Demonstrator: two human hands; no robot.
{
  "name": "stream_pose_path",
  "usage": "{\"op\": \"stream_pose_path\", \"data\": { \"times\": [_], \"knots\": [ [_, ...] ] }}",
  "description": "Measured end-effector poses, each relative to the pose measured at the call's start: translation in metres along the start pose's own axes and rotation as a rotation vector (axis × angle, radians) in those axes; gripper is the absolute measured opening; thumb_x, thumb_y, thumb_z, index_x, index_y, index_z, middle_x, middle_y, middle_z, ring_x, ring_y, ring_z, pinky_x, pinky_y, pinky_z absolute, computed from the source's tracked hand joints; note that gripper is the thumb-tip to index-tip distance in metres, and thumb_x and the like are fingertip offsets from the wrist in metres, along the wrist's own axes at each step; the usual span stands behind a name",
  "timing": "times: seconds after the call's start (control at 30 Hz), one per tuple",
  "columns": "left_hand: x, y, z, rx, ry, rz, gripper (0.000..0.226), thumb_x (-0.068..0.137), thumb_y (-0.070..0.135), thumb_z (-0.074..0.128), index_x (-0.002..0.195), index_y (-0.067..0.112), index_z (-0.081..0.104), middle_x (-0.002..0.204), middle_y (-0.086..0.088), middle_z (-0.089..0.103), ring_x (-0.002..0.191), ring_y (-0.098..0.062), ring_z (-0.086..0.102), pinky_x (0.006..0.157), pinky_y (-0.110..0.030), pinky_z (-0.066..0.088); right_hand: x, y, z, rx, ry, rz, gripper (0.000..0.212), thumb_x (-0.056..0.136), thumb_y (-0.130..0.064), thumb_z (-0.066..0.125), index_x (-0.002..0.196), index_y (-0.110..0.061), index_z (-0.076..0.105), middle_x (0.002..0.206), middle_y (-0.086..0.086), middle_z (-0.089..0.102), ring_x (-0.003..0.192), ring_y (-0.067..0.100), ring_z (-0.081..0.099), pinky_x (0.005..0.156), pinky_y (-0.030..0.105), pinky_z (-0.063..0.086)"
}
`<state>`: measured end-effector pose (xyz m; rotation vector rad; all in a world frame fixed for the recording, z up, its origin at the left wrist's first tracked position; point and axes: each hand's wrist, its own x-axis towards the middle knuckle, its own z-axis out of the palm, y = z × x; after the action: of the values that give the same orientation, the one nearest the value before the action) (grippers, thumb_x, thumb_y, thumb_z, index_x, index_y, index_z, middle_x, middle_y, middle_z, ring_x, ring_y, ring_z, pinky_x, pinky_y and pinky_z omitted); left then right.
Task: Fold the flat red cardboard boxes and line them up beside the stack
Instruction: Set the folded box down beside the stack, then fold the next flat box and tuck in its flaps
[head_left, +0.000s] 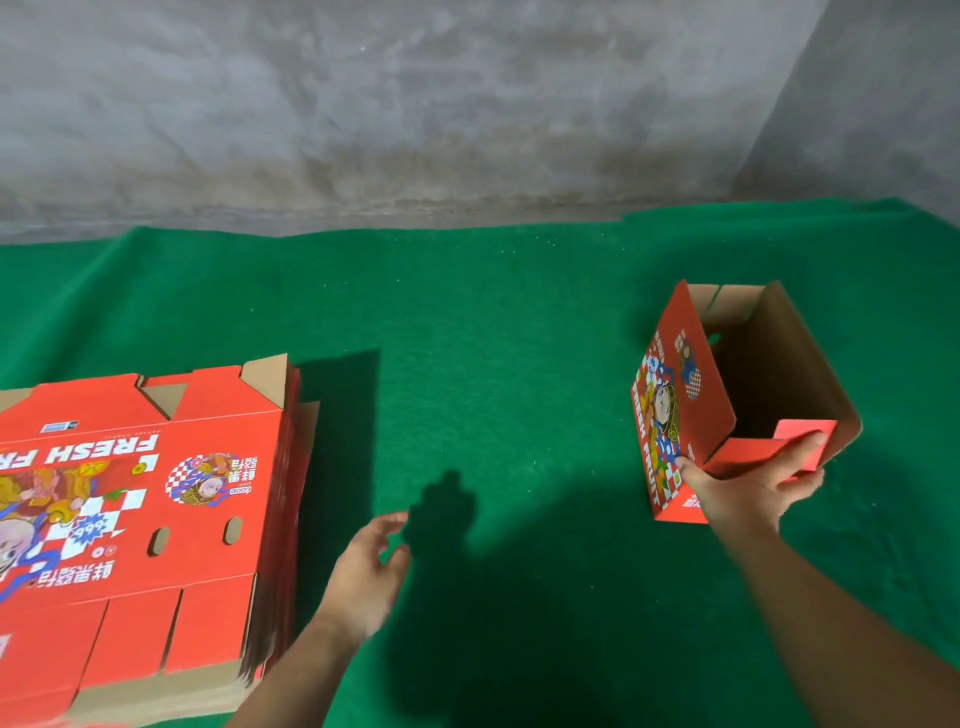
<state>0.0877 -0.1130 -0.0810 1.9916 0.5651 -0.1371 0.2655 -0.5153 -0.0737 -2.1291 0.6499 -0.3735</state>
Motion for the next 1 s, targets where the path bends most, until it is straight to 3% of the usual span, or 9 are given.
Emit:
{"op": "stream_pose_path", "data": {
  "times": [0.1, 0.2, 0.27, 0.47, 0.53, 0.63, 0.73, 0.8, 1.0],
  "knots": [
    [-0.005, 0.005, 0.002, -0.003, 0.007, 0.028, 0.039, 0.101, 0.002, 0.059, 0.138, 0.015, 0.061, 0.141, -0.002, 0.062, 0.132, -0.023, 0.058, 0.113, -0.026, 0.039, -0.019, 0.001, 0.007, 0.117, 0.019, 0.115, 0.159, 0.054, -0.042, 0.1, 0.152, -0.047, -0.025, 0.163, 0.022, -0.03, 0.155, 0.047, 0.0, 0.124, 0.053, 0.019],
    [-0.009, 0.016, -0.004, -0.031, 0.069, 0.093, 0.038, 0.1, 0.001, 0.061, 0.133, 0.02, 0.062, 0.137, 0.001, 0.063, 0.131, -0.019, 0.058, 0.111, -0.02, 0.035, -0.072, -0.011, 0.034, 0.137, 0.055, 0.329, 0.139, 0.069, -0.048, 0.09, 0.159, -0.038, -0.015, 0.168, 0.02, -0.014, 0.149, 0.054, 0.019, 0.119, 0.058, 0.027],
    [-0.012, 0.024, -0.017, -0.042, 0.142, 0.178, 0.039, 0.099, 0.0, 0.061, 0.129, 0.025, 0.061, 0.133, 0.003, 0.064, 0.129, -0.016, 0.059, 0.115, -0.023, 0.037, -0.128, -0.024, 0.059, 0.091, -0.031, 0.242, 0.121, 0.079, -0.044, 0.081, 0.162, -0.028, -0.007, 0.166, 0.025, 0.004, 0.141, 0.057, 0.029, 0.116, 0.06, 0.03],
    [-0.024, 0.026, -0.109, 0.023, 0.436, 0.423, 0.033, 0.098, 0.023, 0.056, 0.13, 0.025, 0.065, 0.13, 0.014, 0.066, 0.116, -0.003, 0.063, 0.109, -0.025, 0.044, -0.29, -0.109, 0.124, 0.18, -0.978, -0.228, 0.1, 0.091, -0.017, 0.071, 0.163, -0.026, 0.002, 0.168, 0.008, 0.013, 0.154, 0.019, 0.021, 0.127, 0.043, 0.021],
    [-0.025, 0.004, -0.147, 0.27, 0.519, 0.332, 0.04, 0.095, 0.033, 0.054, 0.133, 0.026, 0.065, 0.135, 0.006, 0.066, 0.119, -0.02, 0.063, 0.111, -0.04, 0.045, -0.329, -0.146, 0.137, 0.166, -1.199, -0.308, 0.091, 0.093, -0.025, 0.067, 0.162, -0.033, 0.008, 0.163, -0.001, 0.024, 0.146, 0.011, 0.036, 0.121, 0.037, 0.033],
    [-0.032, -0.036, -0.178, 0.613, 0.458, -0.088, 0.05, 0.102, 0.049, 0.05, 0.15, 0.035, 0.051, 0.163, -0.004, 0.041, 0.15, -0.044, 0.032, 0.125, -0.058, 0.019, -0.373, -0.188, 0.148, 0.144, -1.387, -0.271, 0.075, 0.096, -0.031, 0.064, 0.158, -0.034, 0.022, 0.144, -0.008, 0.041, 0.127, 0.003, 0.054, 0.105, 0.021, 0.044],
    [-0.037, -0.059, -0.155, 0.712, 0.266, -0.13, 0.063, 0.108, 0.052, 0.033, 0.166, 0.031, 0.022, 0.175, -0.007, 0.01, 0.154, -0.051, 0.01, 0.126, -0.057, 0.013, -0.39, -0.199, 0.153, 0.052, -1.251, -0.206, 0.058, 0.096, -0.029, 0.063, 0.148, -0.027, 0.038, 0.139, 0.005, 0.043, 0.121, 0.022, 0.057, 0.106, 0.036, 0.048],
    [-0.043, -0.061, -0.136, 0.744, 0.28, -0.095, 0.065, 0.108, 0.051, 0.025, 0.168, 0.031, 0.01, 0.176, -0.007, 0.0, 0.155, -0.053, 0.0, 0.127, -0.057, 0.007, -0.394, -0.198, 0.156, 0.15, -1.182, -0.058, 0.054, 0.097, -0.021, 0.063, 0.144, -0.024, 0.037, 0.134, 0.005, 0.055, 0.114, 0.023, 0.062, 0.103, 0.039, 0.051],
    [-0.068, -0.032, -0.084, 0.761, 0.106, 0.108, 0.079, 0.091, 0.06, 0.017, 0.166, 0.037, 0.012, 0.175, -0.007, 0.003, 0.157, -0.052, -0.003, 0.128, -0.055, 0.004, -0.344, -0.165, 0.14, 0.184, -0.968, 0.076, 0.022, 0.103, -0.033, 0.059, 0.116, -0.015, 0.061, 0.108, 0.01, 0.073, 0.092, 0.027, 0.071, 0.087, 0.044, 0.059]
  ]
}}
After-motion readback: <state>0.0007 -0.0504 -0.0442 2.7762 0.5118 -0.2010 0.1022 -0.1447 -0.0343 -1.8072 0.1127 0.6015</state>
